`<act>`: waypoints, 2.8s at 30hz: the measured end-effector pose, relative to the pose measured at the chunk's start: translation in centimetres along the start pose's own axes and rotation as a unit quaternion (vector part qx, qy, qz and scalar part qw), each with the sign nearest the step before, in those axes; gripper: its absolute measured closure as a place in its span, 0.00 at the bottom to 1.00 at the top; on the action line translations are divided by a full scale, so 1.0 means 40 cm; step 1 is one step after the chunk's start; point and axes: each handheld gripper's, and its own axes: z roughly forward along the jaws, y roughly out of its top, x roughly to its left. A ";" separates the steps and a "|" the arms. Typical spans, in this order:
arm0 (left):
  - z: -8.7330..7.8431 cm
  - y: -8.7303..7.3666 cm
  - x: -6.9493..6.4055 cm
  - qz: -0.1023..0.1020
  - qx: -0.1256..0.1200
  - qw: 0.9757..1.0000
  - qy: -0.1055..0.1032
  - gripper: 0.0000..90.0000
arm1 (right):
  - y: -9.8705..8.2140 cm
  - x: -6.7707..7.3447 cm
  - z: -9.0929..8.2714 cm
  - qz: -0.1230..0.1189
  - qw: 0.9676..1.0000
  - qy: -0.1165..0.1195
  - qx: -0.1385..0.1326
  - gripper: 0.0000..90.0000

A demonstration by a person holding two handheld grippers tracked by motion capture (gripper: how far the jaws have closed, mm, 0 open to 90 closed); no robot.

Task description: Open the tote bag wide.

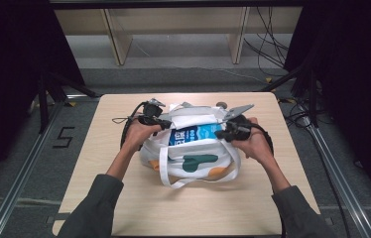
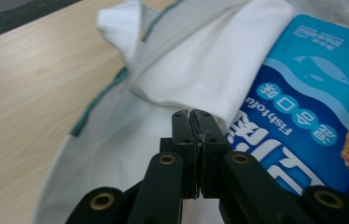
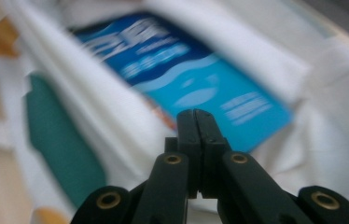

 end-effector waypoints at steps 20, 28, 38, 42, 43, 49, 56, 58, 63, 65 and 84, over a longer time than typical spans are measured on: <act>-0.020 -0.036 -0.028 0.043 0.007 0.999 0.005 0.93 | -0.085 0.085 -0.076 -0.016 0.999 0.013 -0.046 1.00; -0.044 -0.073 0.038 0.036 0.011 0.997 0.072 0.94 | -0.083 -0.070 0.015 0.041 0.991 -0.122 -0.017 1.00; -0.057 -0.091 0.033 0.013 -0.007 0.999 0.051 0.94 | -0.120 -0.114 0.051 0.068 0.991 -0.112 0.002 1.00; -0.088 -0.097 -0.014 0.031 -0.025 0.999 0.015 0.93 | -0.085 -0.059 -0.018 0.062 0.995 -0.072 -0.023 1.00; -0.092 -0.104 -0.024 0.036 -0.024 0.999 0.010 0.93 | -0.084 -0.043 -0.026 0.050 0.996 -0.064 -0.026 1.00; -0.096 -0.158 -0.040 0.050 -0.010 0.999 -0.009 0.93 | -0.131 0.019 -0.041 0.014 0.999 -0.044 -0.008 1.00; -0.078 -0.156 -0.042 0.048 -0.003 0.999 0.011 0.94 | -0.154 0.044 -0.016 0.000 0.998 -0.047 0.041 1.00; -0.085 -0.157 -0.044 0.047 -0.009 0.999 0.008 0.93 | -0.149 0.037 -0.026 0.006 0.999 -0.047 0.022 1.00; -0.118 -0.163 -0.049 0.034 -0.044 0.998 -0.001 0.89 | -0.127 0.034 -0.067 0.022 0.998 -0.041 -0.033 1.00; -0.129 -0.167 -0.052 0.021 -0.059 0.998 -0.007 0.89 | -0.121 0.035 -0.080 0.017 0.999 -0.036 -0.036 1.00; -0.241 -0.199 -0.090 0.002 -0.128 0.991 -0.036 0.71 | -0.114 0.046 -0.137 0.036 0.993 -0.058 -0.097 0.84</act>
